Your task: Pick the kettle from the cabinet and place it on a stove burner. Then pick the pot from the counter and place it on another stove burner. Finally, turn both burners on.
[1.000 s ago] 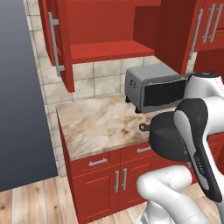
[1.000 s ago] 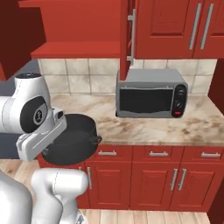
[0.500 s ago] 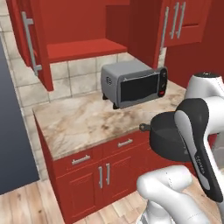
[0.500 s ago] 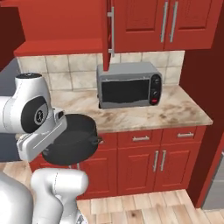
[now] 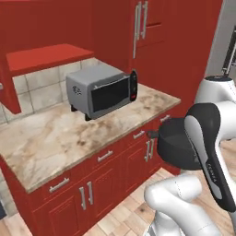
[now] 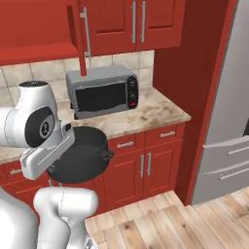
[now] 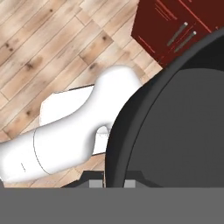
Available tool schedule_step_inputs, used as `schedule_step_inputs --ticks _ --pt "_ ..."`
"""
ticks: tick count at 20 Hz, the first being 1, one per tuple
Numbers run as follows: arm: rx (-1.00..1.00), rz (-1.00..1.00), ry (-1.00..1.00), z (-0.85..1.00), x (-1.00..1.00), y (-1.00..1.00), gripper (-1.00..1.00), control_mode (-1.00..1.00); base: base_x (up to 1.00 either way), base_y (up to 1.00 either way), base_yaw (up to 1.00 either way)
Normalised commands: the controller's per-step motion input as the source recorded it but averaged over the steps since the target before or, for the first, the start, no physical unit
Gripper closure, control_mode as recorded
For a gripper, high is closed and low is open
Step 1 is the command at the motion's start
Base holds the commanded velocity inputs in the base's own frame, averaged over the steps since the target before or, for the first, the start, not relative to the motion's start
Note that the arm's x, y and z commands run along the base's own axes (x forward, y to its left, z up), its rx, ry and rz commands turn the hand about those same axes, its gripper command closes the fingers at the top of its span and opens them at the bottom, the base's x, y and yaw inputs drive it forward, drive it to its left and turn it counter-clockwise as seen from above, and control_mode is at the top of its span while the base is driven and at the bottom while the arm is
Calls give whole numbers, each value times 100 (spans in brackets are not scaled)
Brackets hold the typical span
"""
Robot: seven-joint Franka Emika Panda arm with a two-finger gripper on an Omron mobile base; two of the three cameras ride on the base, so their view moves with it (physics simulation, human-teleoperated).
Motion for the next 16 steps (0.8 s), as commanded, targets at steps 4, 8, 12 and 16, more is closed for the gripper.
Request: schedule_step_inputs --ticks 4,8,12,16 --pt "0 0 0 0 0 0 100 100 -12 23 -56" --pt "0 0 0 0 0 0 100 100 -2 30 -60" --pt "0 0 0 0 0 0 100 100 0 32 -62" --pt "0 0 0 0 0 0 100 100 0 36 -61"
